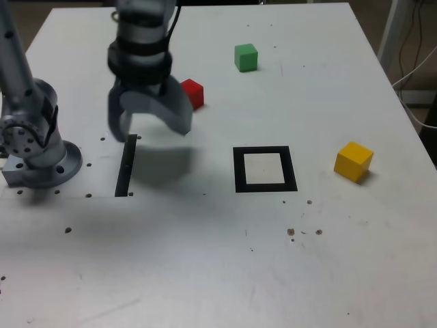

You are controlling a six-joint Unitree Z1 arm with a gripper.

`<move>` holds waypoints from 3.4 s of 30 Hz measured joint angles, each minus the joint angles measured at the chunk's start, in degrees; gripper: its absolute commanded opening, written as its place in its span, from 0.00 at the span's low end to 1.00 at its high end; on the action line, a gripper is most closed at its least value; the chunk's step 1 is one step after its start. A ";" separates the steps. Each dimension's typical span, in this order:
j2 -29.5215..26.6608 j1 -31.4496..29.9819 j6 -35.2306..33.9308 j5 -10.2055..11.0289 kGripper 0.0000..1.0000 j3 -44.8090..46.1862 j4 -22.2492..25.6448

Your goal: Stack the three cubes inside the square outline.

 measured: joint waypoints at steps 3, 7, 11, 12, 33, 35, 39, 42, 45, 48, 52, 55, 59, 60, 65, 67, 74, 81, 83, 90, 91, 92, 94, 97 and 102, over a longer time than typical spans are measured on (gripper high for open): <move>1.64 2.38 2.35 0.57 1.00 -2.37 0.69; 3.48 6.39 5.74 1.53 1.00 -5.51 1.34; 5.79 10.81 9.22 2.57 1.00 -8.52 1.39; 6.27 11.97 10.13 2.75 1.00 -9.24 1.42; 12.18 24.31 24.86 8.03 1.00 -17.28 2.77; 12.18 24.34 28.24 8.48 1.00 -17.55 2.78; 12.18 24.42 35.97 9.01 1.00 -18.42 2.77; 12.18 24.47 41.02 9.00 1.00 -18.66 2.77; 12.18 24.49 46.59 9.00 0.99 -18.93 2.74; 12.18 24.54 50.58 8.73 0.99 -19.14 2.60; 12.18 24.51 52.40 7.87 0.99 -19.14 1.67; 12.18 24.46 52.41 7.83 0.99 -19.07 0.88; 12.49 24.46 51.74 8.30 0.99 -19.00 -0.47; 12.68 24.46 51.43 8.56 0.99 -18.97 -0.66; 14.03 24.46 50.35 9.70 0.99 -18.96 -1.32; 14.74 24.46 49.76 10.30 0.98 -18.96 -1.93; 16.52 24.46 49.11 10.47 0.96 -18.58 -3.50; 17.53 23.86 47.77 10.47 0.90 -16.91 -5.36; 17.64 23.48 47.23 10.48 0.88 -16.21 -6.00; 17.63 22.05 44.86 10.57 0.69 -15.26 -6.33; 17.63 21.97 44.38 10.72 0.63 -15.14 -6.34; 17.63 21.97 44.11 10.85 0.57 -15.09 -6.38; 17.63 21.97 43.65 11.08 0.45 -14.94 -6.66; 17.63 21.97 43.46 11.24 0.33 -14.71 -7.16; 17.62 21.97 43.46 11.24 0.30 -14.65 -7.41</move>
